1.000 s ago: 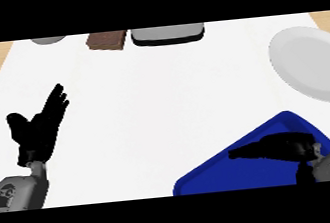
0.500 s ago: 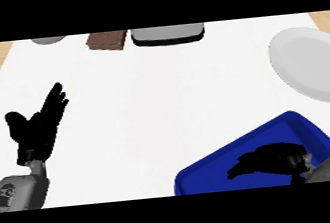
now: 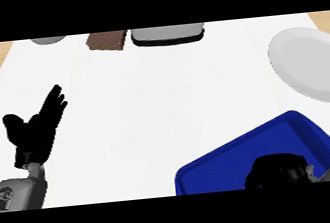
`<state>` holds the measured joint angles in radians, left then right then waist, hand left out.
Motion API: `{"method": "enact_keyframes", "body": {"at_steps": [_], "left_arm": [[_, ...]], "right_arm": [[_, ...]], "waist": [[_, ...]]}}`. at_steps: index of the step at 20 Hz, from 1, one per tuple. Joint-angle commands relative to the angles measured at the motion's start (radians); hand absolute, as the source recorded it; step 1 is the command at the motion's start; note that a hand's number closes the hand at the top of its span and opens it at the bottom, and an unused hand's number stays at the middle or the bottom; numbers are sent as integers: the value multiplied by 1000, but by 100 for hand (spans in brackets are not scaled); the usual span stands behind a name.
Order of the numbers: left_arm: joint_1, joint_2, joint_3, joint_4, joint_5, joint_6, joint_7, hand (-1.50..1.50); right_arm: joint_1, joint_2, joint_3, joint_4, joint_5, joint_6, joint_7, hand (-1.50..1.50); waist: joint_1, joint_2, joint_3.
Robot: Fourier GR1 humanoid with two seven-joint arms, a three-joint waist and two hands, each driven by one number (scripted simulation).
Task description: Pick the can from the tray and place it in the plate
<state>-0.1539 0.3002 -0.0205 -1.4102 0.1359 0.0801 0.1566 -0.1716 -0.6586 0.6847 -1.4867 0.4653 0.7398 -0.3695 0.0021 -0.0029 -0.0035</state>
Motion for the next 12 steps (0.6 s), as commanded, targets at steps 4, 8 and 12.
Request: {"method": "enact_keyframes", "body": {"at_steps": [4,8,12], "left_arm": [[-35,-20,24,-5,-19,4,44,0],[-8,-15,18,-12,-12,4,21,0],[-29,-9,18,-11,-11,-5,24,0]], "right_arm": [[46,17,-90,-49,4,-23,-36,150],[-77,160,-301,120,12,-283,246,150],[-195,200,-478,168,88,-523,475,150]], "waist": [[-5,2,4],[4,6,4],[3,6,3]]}}
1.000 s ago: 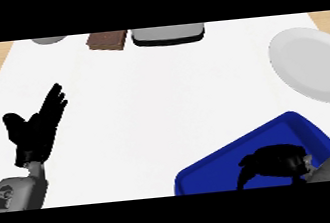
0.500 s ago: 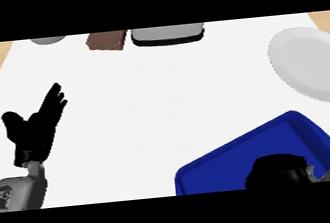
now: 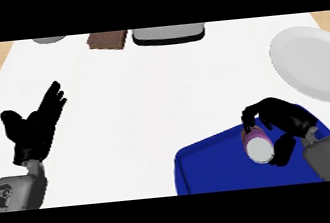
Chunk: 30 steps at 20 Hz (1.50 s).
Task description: Pick the can from the tray and place it in the plate
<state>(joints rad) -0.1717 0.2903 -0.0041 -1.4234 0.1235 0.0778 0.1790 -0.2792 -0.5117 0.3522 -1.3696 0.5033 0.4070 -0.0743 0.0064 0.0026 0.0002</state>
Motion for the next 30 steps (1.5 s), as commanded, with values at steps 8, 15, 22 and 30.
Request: {"method": "enact_keyframes", "body": {"at_steps": [8,15,22,30], "left_arm": [[-13,7,-7,2,-5,-17,1,0],[6,-21,-10,-7,-1,-16,0,0],[37,-43,-21,20,-45,-12,-56,0],[-27,-58,-6,36,-62,1,-26,0]], "right_arm": [[-263,125,-262,81,376,-693,470,150],[-384,202,-381,348,456,-930,553,150],[-455,77,-553,548,299,-947,383,150],[-547,-24,-642,905,280,-1018,194,150]], "waist": [[25,3,-1],[23,5,1],[10,3,1],[21,8,1]]}}
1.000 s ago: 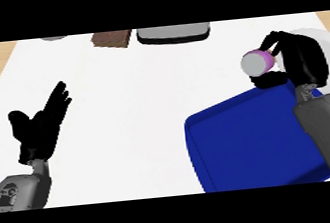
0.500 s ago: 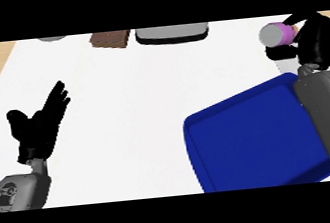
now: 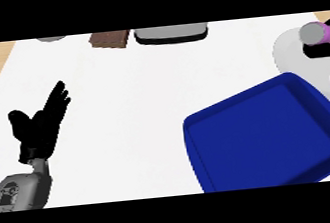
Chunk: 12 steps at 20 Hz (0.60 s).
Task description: Pick the can from the tray and place it in the plate
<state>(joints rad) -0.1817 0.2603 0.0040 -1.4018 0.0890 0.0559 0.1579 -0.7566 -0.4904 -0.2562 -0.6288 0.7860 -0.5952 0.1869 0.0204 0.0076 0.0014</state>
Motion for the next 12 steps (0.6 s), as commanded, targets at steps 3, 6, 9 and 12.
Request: {"method": "enact_keyframes", "body": {"at_steps": [3,6,9,12], "left_arm": [[-26,-19,0,34,-13,-1,-30,0],[-19,-6,15,28,-4,-11,-30,0],[28,-14,-8,-7,-17,-14,-28,0],[-29,-5,25,57,5,-30,-33,0]], "right_arm": [[-46,-115,-50,243,-18,68,-116,150],[7,-129,-86,301,-74,135,-233,150],[-24,-95,-147,348,-145,183,-209,-150],[-5,-153,-155,379,-158,271,-371,-150]], "waist": [[11,8,1],[18,12,3],[24,8,2],[24,17,4]]}}
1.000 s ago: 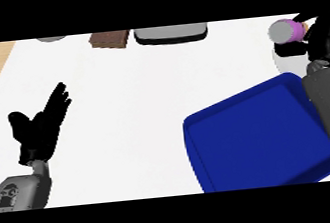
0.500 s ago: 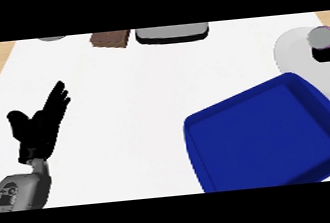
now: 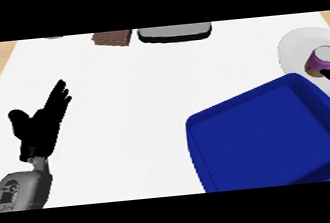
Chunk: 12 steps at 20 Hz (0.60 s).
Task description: Pick the can from the tray and place it in the plate
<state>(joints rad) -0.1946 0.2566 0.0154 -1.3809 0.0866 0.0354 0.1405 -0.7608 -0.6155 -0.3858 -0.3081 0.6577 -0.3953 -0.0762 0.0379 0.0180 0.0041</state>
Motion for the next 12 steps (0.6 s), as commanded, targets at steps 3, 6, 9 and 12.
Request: {"method": "enact_keyframes", "body": {"at_steps": [3,6,9,12], "left_arm": [[-29,-30,-25,-43,-16,30,77,0],[-4,-9,-2,0,-4,-7,10,0],[8,-46,-17,6,-30,39,-2,0],[-1,15,31,-22,18,-17,40,0]], "right_arm": [[-3,-23,-45,50,-43,6,-198,-150],[50,-25,-107,-5,-115,-26,-382,-150],[-7,11,-162,-63,-199,32,-506,-150],[-64,19,-190,-89,-257,105,-491,-150]], "waist": [[8,-1,1],[-10,-5,0],[-12,-8,1],[-20,-17,-2]]}}
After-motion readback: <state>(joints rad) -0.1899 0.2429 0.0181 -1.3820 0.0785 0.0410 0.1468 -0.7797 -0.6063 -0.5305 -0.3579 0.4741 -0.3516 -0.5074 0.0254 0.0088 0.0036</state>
